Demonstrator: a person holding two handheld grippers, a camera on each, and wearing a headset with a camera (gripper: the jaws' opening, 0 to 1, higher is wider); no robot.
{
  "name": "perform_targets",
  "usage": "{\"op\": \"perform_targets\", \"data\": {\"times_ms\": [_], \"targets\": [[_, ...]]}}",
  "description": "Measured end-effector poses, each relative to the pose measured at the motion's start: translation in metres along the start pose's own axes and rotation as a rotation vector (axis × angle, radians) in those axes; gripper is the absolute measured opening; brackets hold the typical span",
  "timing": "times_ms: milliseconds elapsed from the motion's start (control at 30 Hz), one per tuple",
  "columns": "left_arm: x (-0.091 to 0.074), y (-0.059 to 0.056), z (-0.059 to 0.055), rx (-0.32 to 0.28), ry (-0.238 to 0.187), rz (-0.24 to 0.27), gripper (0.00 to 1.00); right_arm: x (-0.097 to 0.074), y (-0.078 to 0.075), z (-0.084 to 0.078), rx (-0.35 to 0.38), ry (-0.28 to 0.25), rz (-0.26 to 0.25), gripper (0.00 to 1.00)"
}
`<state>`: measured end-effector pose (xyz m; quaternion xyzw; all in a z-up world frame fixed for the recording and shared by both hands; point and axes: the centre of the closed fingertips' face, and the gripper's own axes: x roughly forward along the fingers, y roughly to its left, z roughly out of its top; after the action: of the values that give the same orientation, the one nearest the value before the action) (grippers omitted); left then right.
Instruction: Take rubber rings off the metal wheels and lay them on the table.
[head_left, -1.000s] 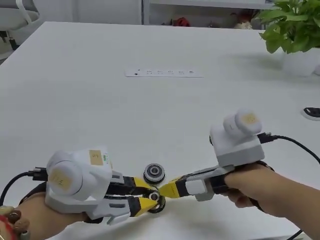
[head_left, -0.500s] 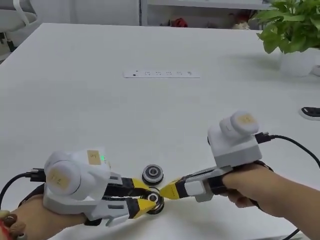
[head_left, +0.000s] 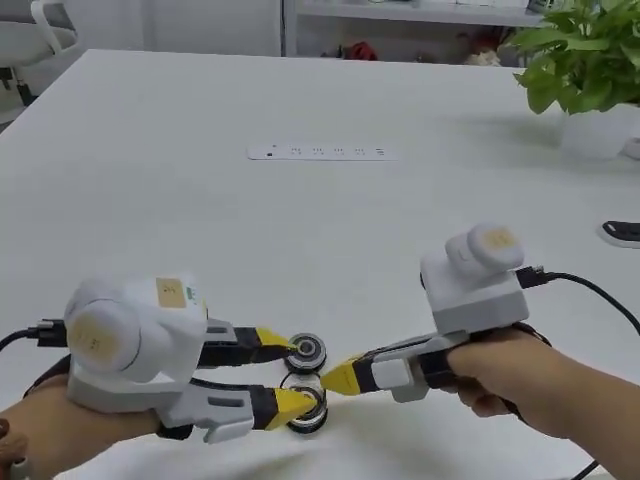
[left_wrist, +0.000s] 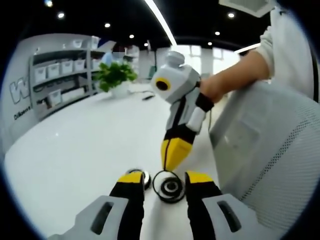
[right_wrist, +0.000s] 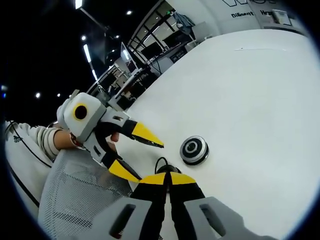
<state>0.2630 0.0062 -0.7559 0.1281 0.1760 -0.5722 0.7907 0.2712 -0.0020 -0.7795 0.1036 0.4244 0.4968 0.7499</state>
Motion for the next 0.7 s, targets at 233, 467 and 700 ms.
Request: {"op": "perform_targets", "data": {"times_ms": [233, 467, 700], "targets": [[-0.013, 0.007, 0.019, 0.034, -0.023, 0.044, 0.53, -0.006, 0.002, 0.012, 0.005, -0.049, 0.003, 0.00], [-0.023, 0.008, 0.041, -0.036, -0.060, 0.035, 0.71, -0.010, 0.006, 0.022, 0.012, -0.093, 0.012, 0.00], [-0.039, 0.010, 0.066, -0.023, -0.096, 0.055, 0.80, -0.016, 0.012, 0.034, 0.018, -0.142, 0.026, 0.00]]}}
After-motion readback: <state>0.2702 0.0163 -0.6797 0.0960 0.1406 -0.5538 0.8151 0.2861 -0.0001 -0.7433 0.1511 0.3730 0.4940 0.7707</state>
